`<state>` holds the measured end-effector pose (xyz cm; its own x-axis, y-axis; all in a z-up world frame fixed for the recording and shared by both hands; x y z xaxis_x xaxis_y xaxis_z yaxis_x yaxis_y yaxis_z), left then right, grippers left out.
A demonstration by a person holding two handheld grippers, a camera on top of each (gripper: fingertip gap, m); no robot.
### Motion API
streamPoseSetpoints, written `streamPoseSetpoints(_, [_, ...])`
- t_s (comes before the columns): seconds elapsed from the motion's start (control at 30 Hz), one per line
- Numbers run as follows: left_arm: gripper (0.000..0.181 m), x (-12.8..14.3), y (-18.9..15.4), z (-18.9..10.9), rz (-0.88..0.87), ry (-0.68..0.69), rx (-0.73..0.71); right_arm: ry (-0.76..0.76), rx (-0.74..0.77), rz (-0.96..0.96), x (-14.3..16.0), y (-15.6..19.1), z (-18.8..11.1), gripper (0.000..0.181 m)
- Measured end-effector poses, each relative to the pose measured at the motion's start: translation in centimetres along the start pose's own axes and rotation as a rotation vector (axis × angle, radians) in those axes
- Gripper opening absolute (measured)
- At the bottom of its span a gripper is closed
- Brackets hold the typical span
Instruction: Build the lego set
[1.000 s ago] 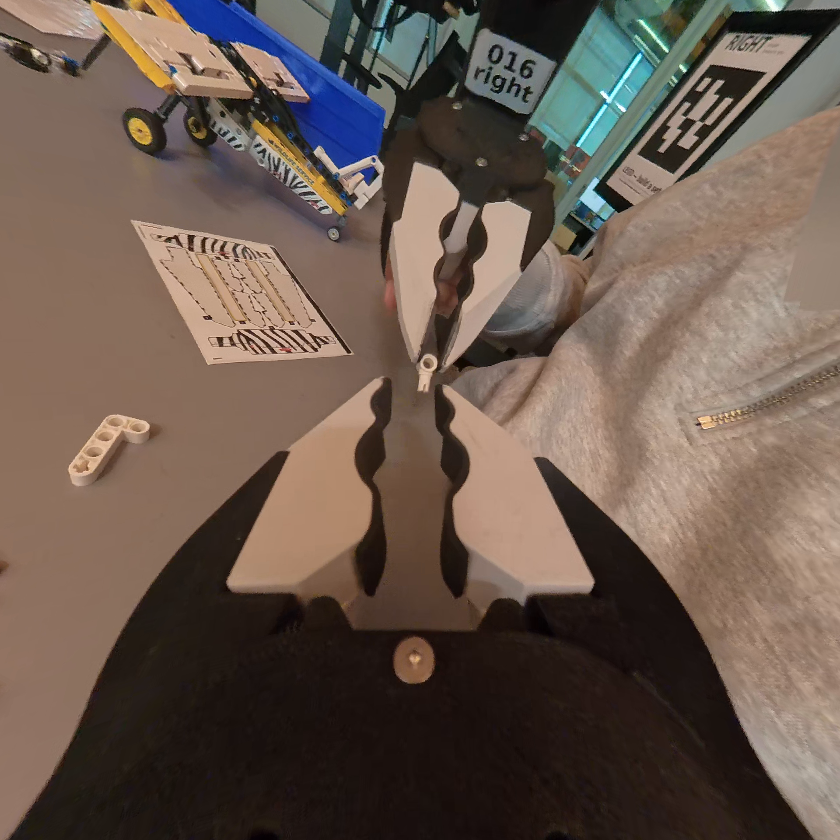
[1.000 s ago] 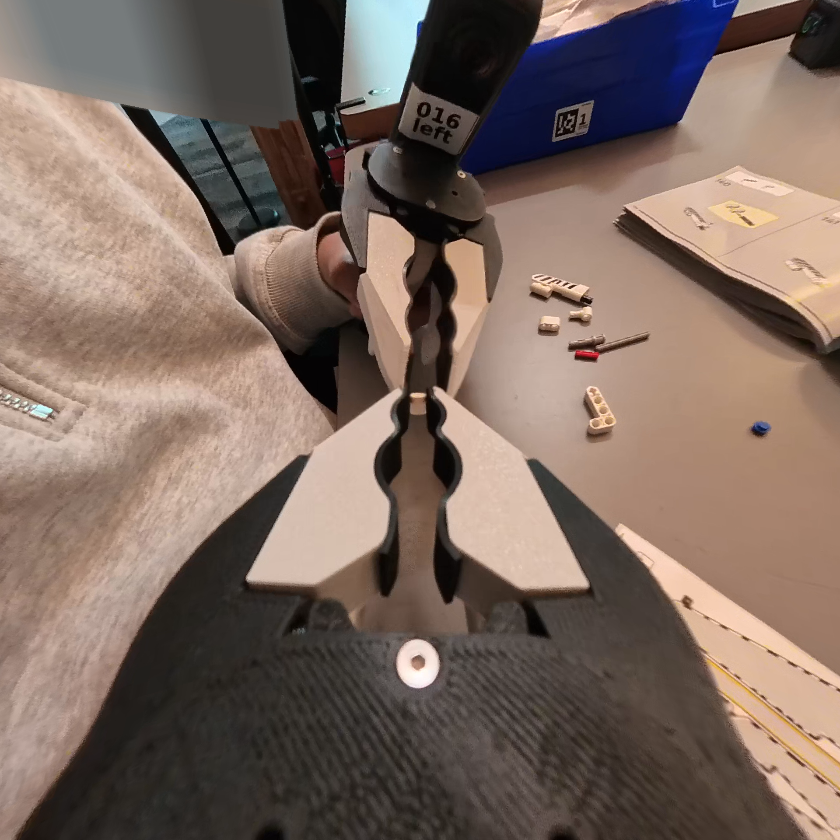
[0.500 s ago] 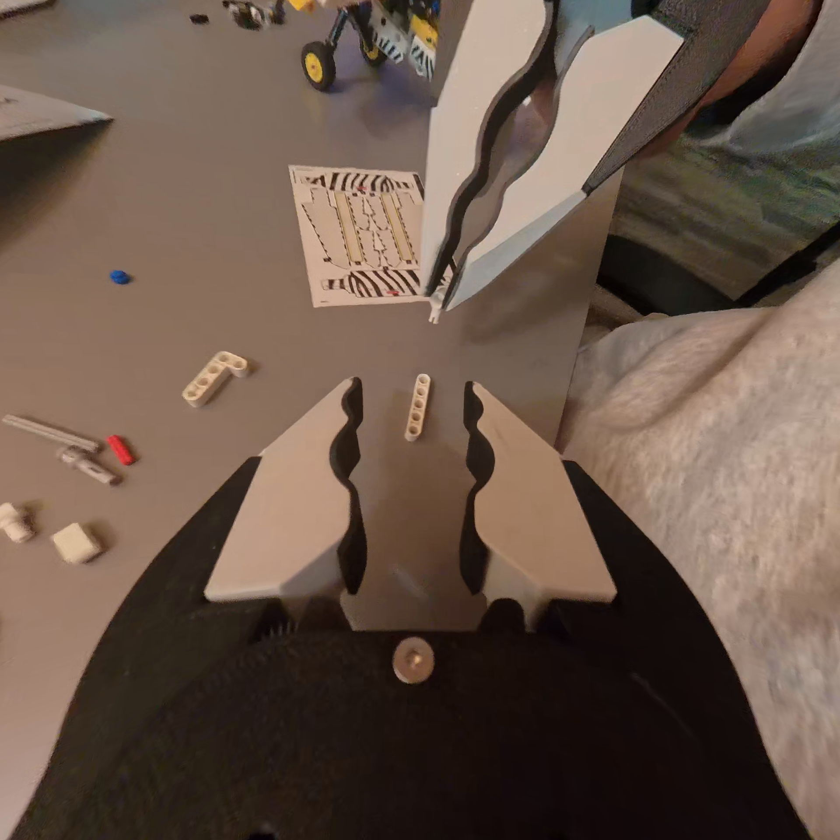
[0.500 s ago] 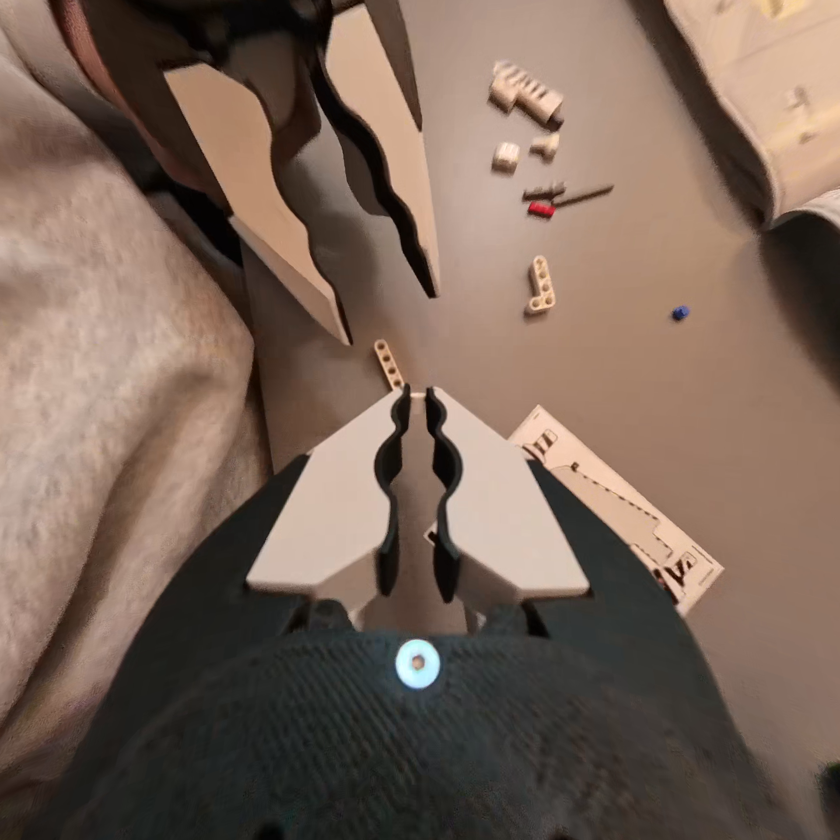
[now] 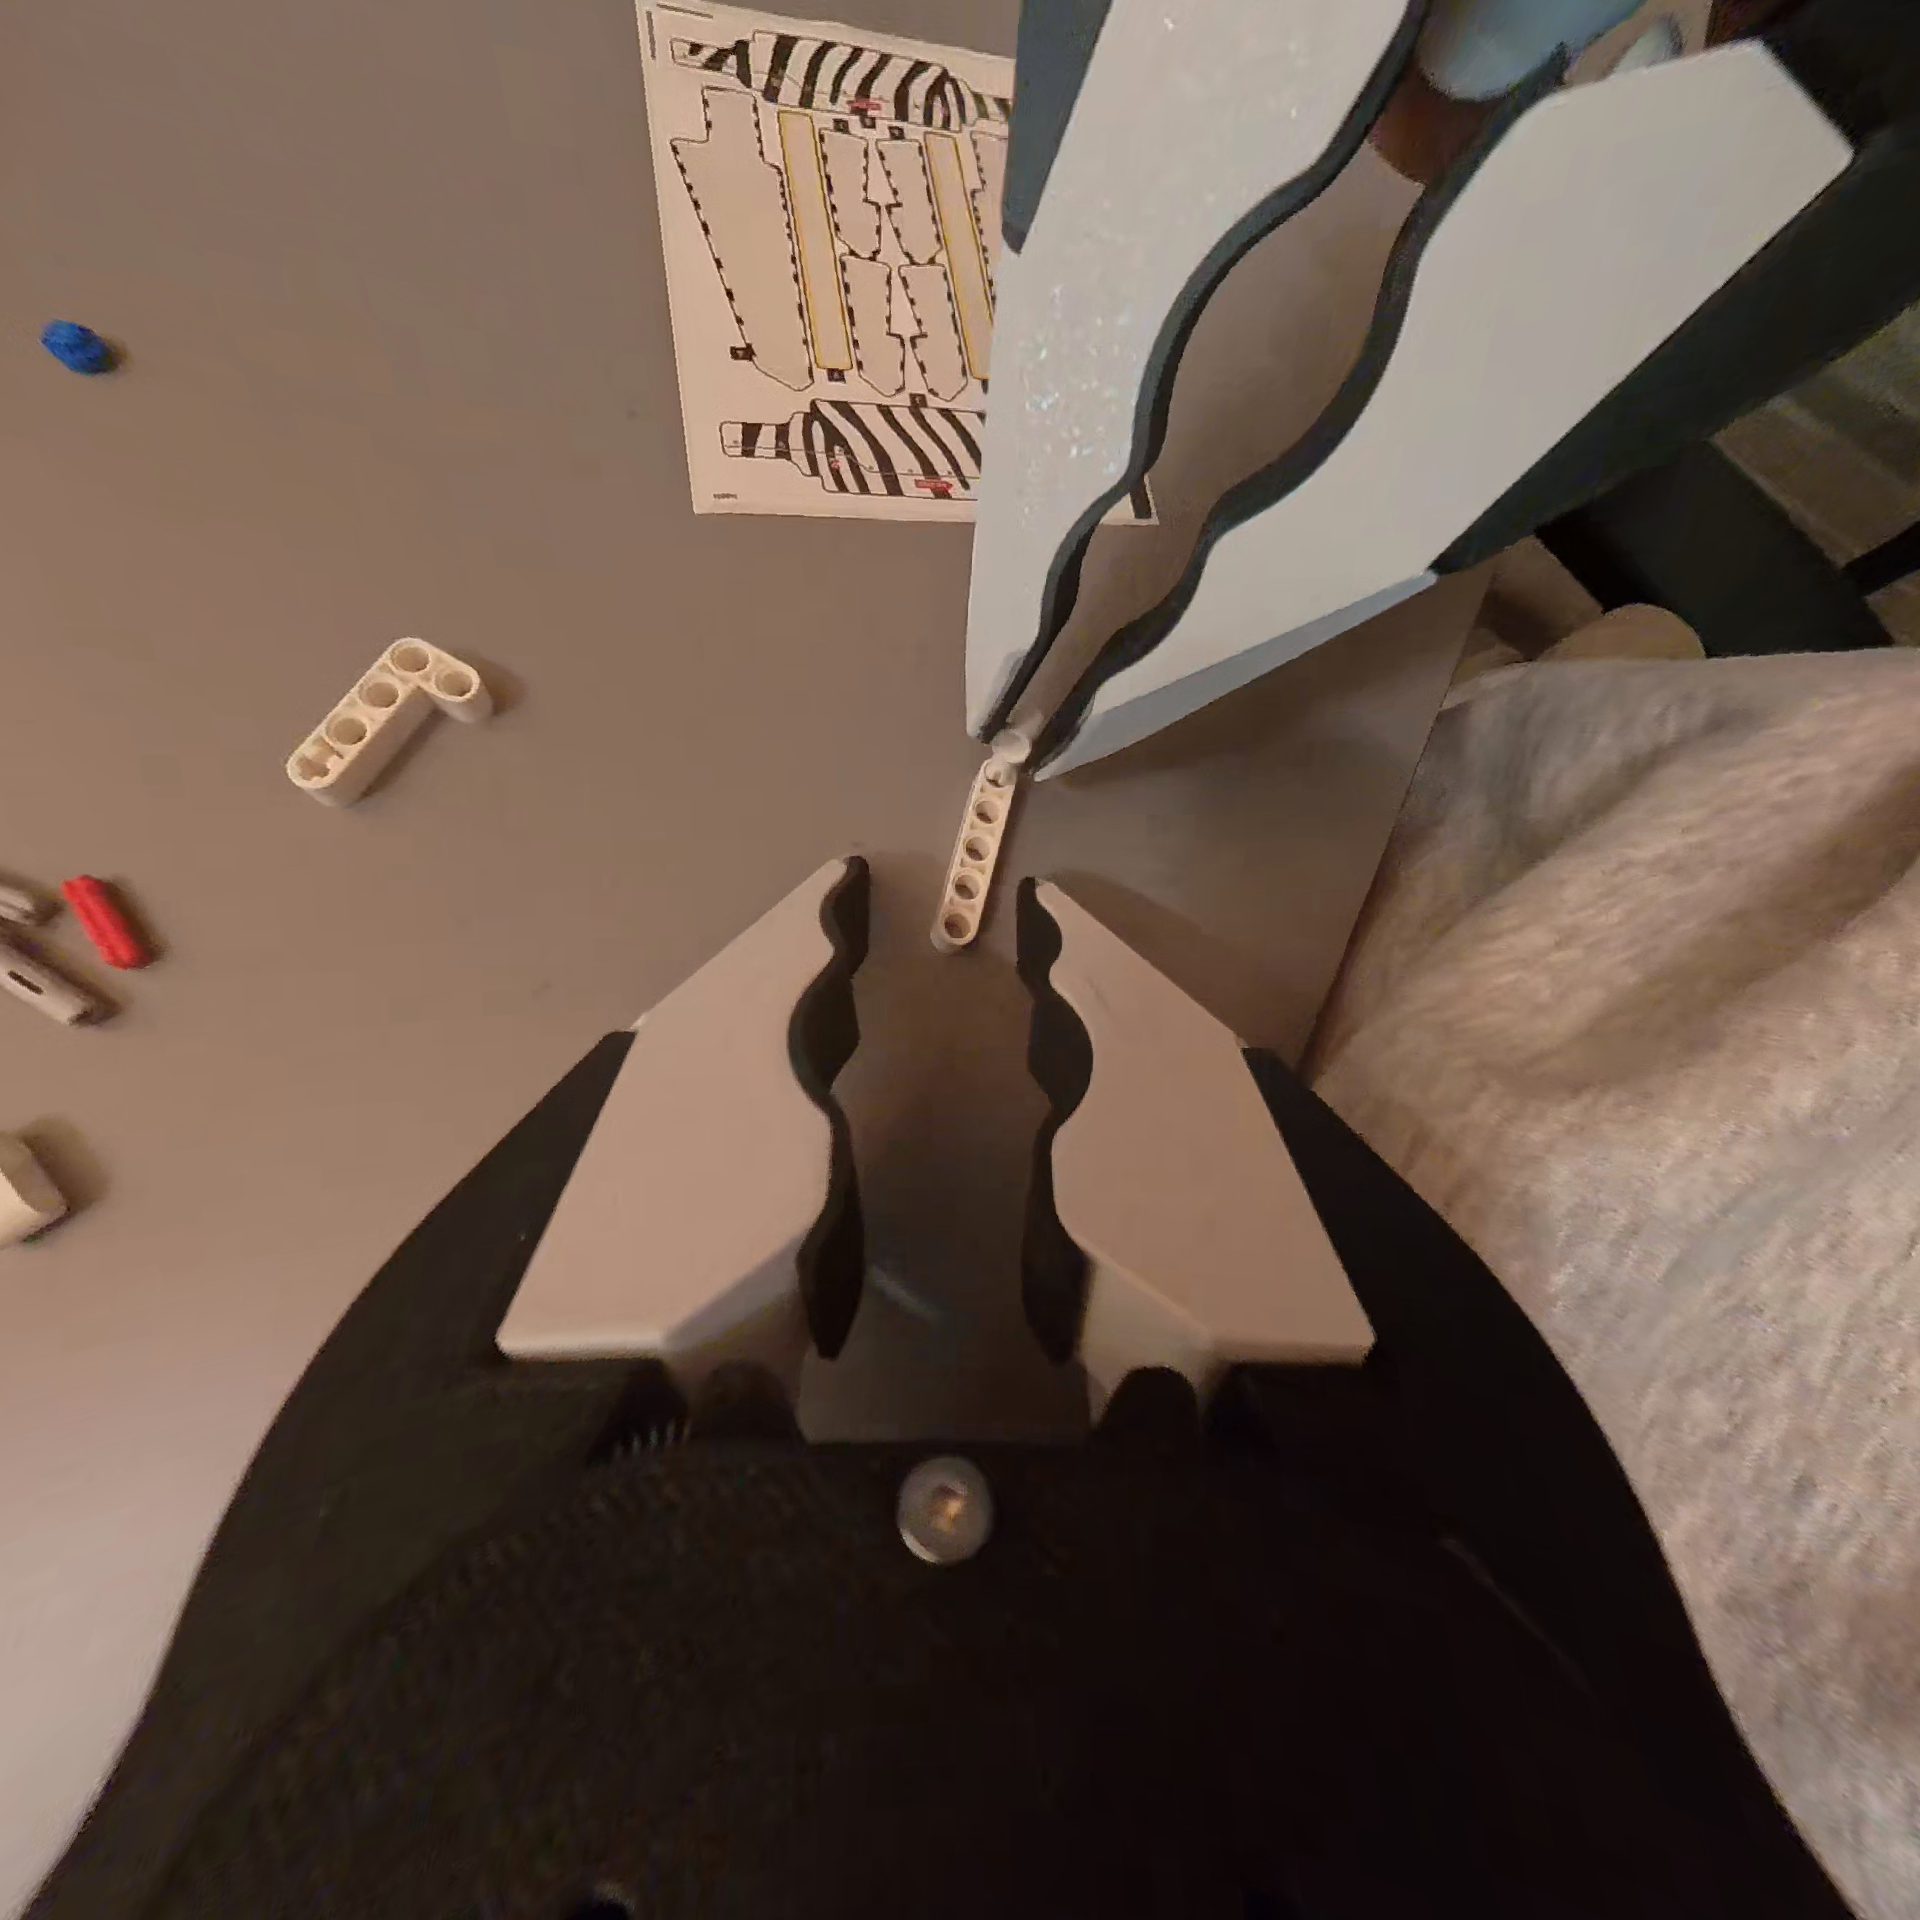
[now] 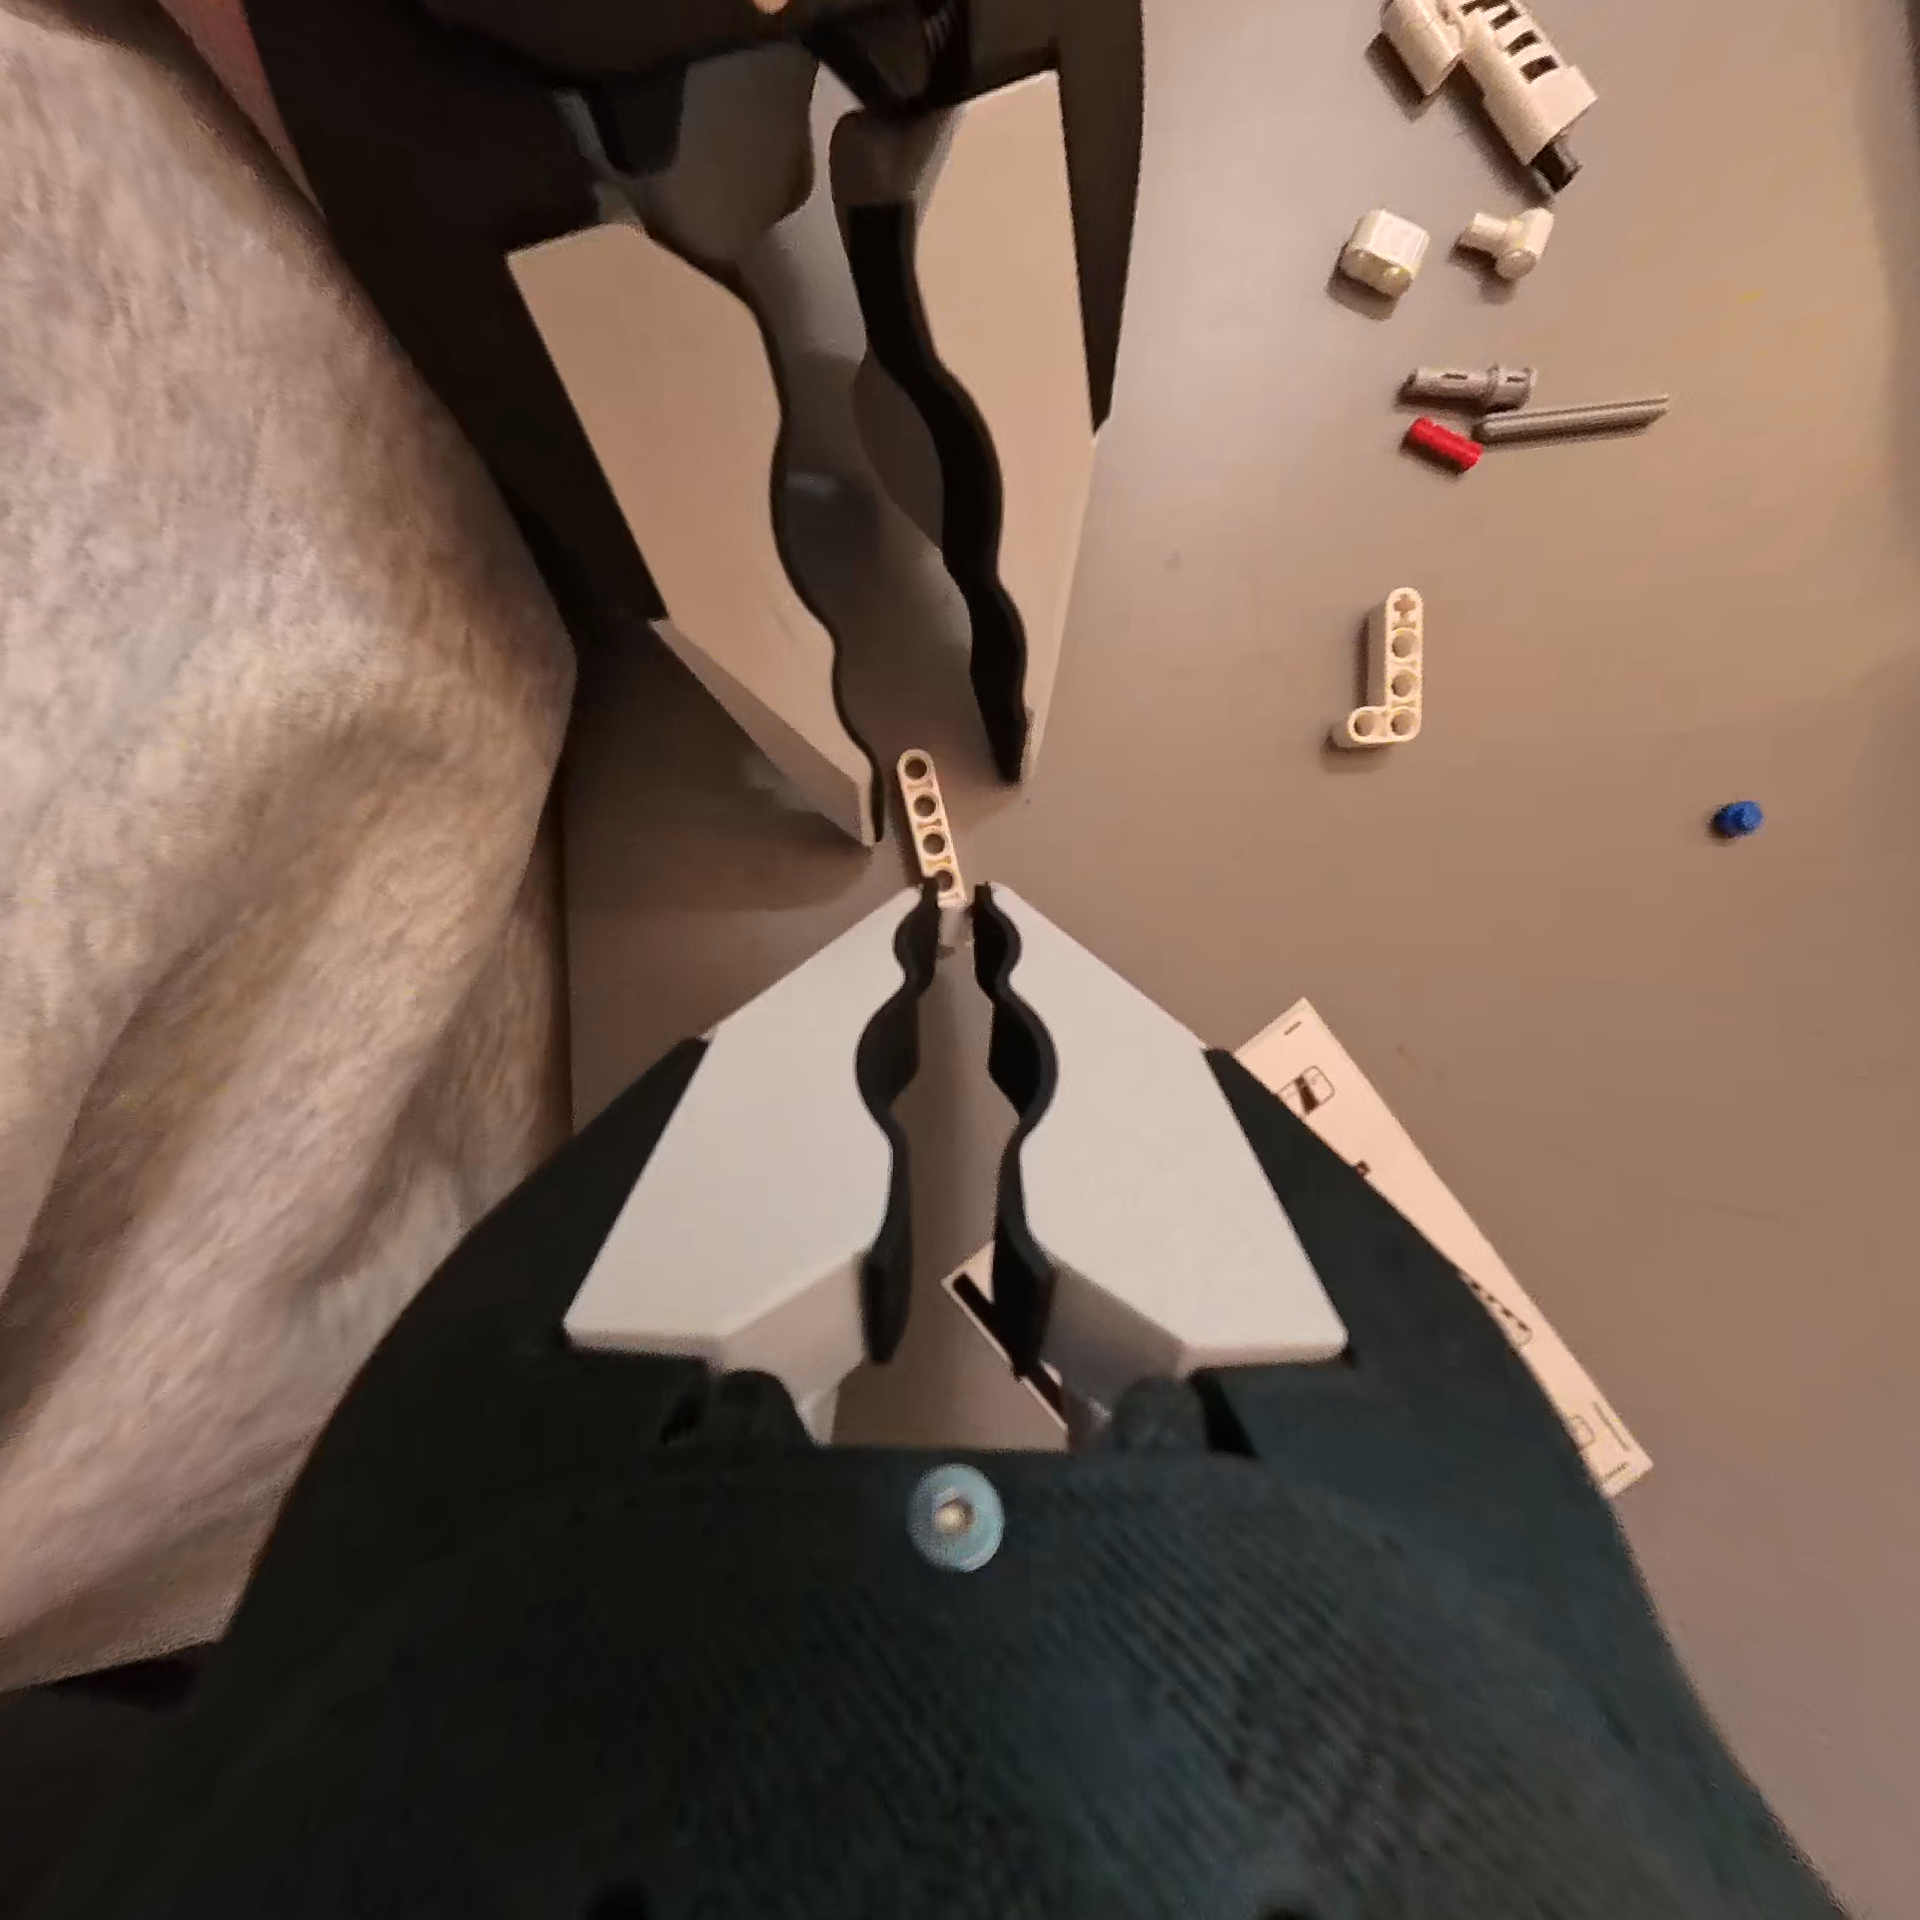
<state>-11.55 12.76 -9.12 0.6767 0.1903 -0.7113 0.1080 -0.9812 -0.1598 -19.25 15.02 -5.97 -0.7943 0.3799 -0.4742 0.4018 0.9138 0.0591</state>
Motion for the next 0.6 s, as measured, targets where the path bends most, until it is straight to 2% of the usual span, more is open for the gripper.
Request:
streamPoseSetpoints(0.03, [0.027, 0.0, 0.0, 0.0, -0.006, 0.000, 0.005, 0.006, 0.009, -0.007, 0.1, 0.0, 0.1, 0.005])
streamPoseSetpoints(0.13, [0.022, 0.0, 0.0, 0.1, -0.010, 0.006, 0.018, 0.010, 0.007, -0.007, 0.3, 0.1, 0.4, 0.006])
streamPoseSetpoints(0.23, [0.009, 0.0, -0.3, 0.3, 0.008, 0.023, 0.040, 0.011, -0.002, 0.004, 0.3, 0.0, 0.4, 0.005])
streamPoseSetpoints(0.5, [0.008, 0.0, -0.1, 0.4, -0.036, 0.028, 0.090, 0.057, -0.021, -0.042, -0.1, 0.1, 1.0, 0.006])
streamPoseSetpoints(0.6, [0.008, 0.0, -0.1, 0.3, -0.030, 0.026, 0.076, 0.109, -0.067, -0.071, 0.4, 0.8, 2.2, 0.000])
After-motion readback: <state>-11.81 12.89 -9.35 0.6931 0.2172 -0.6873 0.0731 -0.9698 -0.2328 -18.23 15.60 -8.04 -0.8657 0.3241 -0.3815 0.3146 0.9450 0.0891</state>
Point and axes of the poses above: each gripper's, where its closed fingertips meet, z out along the fingers, x out of its underside, y = z × x across the jaws, the point moved 6 cm from there along -z, back along the fingers, and after that the axes turned 6 degrees about -x, right-handed, at the moved point
